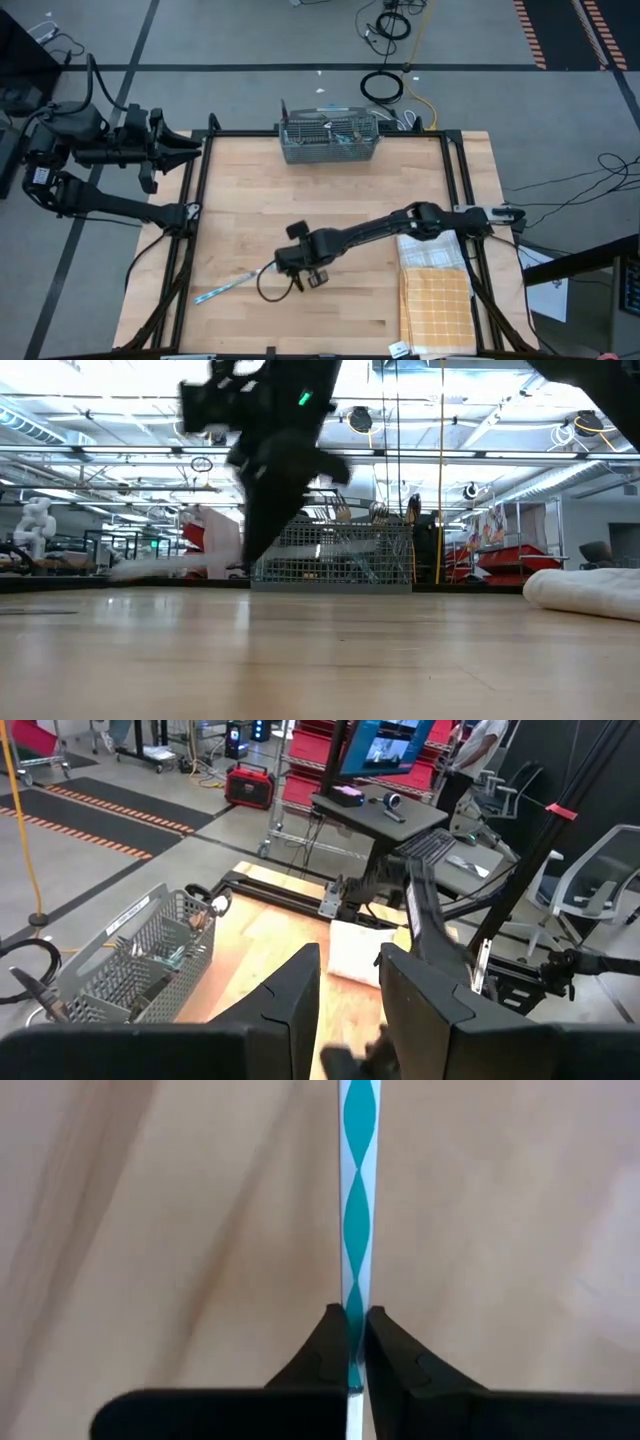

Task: Sort silverware
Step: Put the table knife into the silverware rack

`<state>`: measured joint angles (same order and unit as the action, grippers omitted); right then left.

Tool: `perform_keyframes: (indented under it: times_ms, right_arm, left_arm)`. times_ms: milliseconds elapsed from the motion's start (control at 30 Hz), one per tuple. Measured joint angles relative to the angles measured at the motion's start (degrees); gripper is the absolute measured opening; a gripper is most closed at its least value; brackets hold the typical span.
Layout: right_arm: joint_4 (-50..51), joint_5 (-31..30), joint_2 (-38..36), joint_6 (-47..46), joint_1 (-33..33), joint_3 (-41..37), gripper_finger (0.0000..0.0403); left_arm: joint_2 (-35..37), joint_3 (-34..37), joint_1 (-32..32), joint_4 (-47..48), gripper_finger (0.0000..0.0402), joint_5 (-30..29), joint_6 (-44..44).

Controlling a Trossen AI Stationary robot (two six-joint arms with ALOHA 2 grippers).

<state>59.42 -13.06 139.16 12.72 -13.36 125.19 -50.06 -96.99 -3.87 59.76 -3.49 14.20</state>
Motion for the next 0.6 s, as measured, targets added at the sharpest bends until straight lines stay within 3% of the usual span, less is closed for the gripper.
perform_keyframes:
  times_ms: [133, 433, 600]
  right_arm:
    - [3.95, -3.36, -4.08, 1.83, 1.61, 0.17, 0.0]
    - [7.36, -22.11, -12.96, 11.43, 8.49, 0.3, 0.0]
    - [7.71, -36.91, -15.05, 25.7, 13.91, 0.3, 0.0]
  left_arm:
    - [0.0, 0.0, 0.01, 1.13, 0.0112, -0.02, -0.04]
    - [0.0, 0.0, -0.01, 3.73, 0.0112, -0.44, 0.07]
    - [0.0, 0.0, 0.01, 3.79, 0.0112, -0.44, 0.0]
